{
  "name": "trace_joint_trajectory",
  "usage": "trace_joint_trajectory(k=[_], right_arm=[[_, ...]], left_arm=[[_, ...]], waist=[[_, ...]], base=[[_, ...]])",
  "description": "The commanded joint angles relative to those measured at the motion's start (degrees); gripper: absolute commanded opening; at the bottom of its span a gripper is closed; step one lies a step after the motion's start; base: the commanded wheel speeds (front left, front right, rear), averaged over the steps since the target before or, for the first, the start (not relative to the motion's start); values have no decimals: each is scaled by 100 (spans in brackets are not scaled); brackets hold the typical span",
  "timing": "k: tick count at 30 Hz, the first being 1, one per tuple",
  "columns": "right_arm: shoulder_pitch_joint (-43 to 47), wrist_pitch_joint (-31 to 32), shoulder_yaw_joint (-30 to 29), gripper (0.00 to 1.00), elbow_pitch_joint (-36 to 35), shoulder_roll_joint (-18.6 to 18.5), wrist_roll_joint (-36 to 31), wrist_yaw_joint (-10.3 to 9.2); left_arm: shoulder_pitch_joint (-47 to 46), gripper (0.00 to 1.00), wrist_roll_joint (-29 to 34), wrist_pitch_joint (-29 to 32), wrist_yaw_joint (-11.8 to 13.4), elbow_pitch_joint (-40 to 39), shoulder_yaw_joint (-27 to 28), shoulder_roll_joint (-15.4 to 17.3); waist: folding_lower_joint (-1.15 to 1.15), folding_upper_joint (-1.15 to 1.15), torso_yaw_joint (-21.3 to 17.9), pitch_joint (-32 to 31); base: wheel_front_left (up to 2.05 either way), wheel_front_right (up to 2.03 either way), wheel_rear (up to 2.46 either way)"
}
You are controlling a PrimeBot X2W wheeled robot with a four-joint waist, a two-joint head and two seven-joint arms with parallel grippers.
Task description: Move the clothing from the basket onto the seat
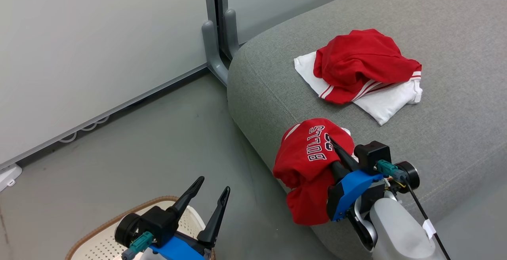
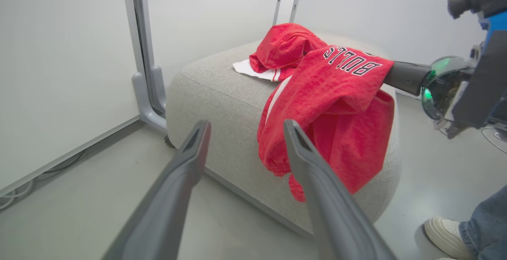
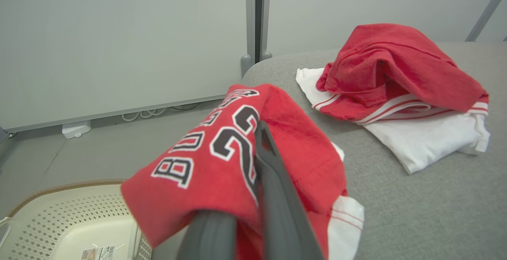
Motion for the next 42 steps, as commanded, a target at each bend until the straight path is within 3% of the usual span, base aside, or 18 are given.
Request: trace_joint_trajectory(k=[1,15,20,28,33,39,42], right_arm=[[38,-29,15,0,0,0,60,-6],[-560,223,-57,0,20,0,-65,-6],[-1321,573,-332,0,45,-284,-113,-7],[-2747,953,-1175,0,112,-1151,-59,-6],[-3477,907,-2060,0,-13,-1816,-146,-7],[-3408,801,-3262,0,-262,-2303,-470,-7],[-3091,796,-3814,0,-241,-2286,-607,-6]], left_arm=[[-41,100,-2,-19,1,13,-8,47],[-108,100,58,-19,0,-79,76,108],[-270,100,100,-19,0,-129,-53,169],[-789,100,111,-19,1,-231,-373,366],[-1192,100,175,-19,1,-406,-518,526],[-1594,100,253,-18,0,-653,-628,619],[-1763,100,272,-19,1,-738,-672,635]], waist=[[0,0,17,5],[0,0,80,199],[0,0,205,468],[0,0,643,1209],[0,0,984,1829],[0,0,1362,2431],[0,0,1487,2655]], base=[[0,0,0],[0,0,0],[0,0,0],[0,0,0],[0,0,0],[0,0,0],[0,0,0]])
